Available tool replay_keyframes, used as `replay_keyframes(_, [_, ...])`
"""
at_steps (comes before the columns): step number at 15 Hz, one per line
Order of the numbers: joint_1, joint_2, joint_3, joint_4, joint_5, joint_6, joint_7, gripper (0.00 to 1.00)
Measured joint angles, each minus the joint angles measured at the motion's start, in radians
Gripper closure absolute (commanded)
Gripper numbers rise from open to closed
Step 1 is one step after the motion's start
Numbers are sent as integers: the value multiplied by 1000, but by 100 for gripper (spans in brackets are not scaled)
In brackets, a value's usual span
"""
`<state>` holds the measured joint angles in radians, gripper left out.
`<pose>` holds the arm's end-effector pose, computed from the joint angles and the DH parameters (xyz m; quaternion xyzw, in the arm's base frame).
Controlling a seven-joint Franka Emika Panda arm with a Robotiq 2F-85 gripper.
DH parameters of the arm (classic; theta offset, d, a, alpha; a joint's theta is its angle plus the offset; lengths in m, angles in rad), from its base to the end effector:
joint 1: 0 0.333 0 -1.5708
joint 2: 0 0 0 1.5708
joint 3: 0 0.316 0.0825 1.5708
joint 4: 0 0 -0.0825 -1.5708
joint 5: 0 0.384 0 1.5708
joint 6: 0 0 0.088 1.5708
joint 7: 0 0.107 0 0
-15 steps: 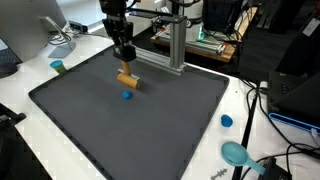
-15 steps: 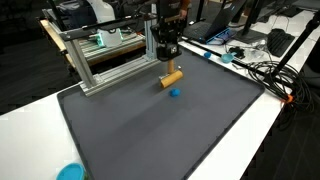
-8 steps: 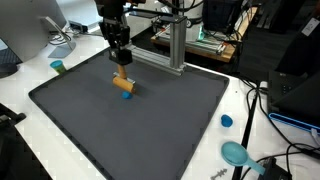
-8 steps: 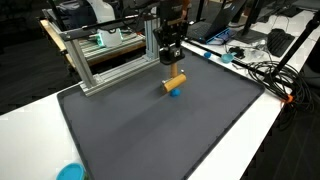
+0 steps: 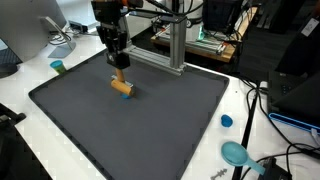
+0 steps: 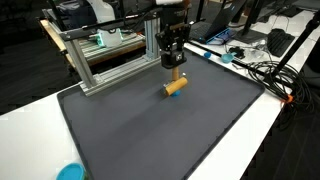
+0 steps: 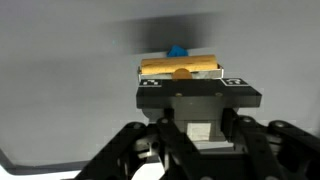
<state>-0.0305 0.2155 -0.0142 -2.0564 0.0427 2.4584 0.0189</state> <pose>0.6005 -0.0266 0.3506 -0.9945 0.0466 -0.0933 0.0123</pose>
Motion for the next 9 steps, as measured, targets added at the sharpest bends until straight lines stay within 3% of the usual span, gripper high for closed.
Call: replay_keyframes(9, [0,33,0,41,-10,-46,8,78])
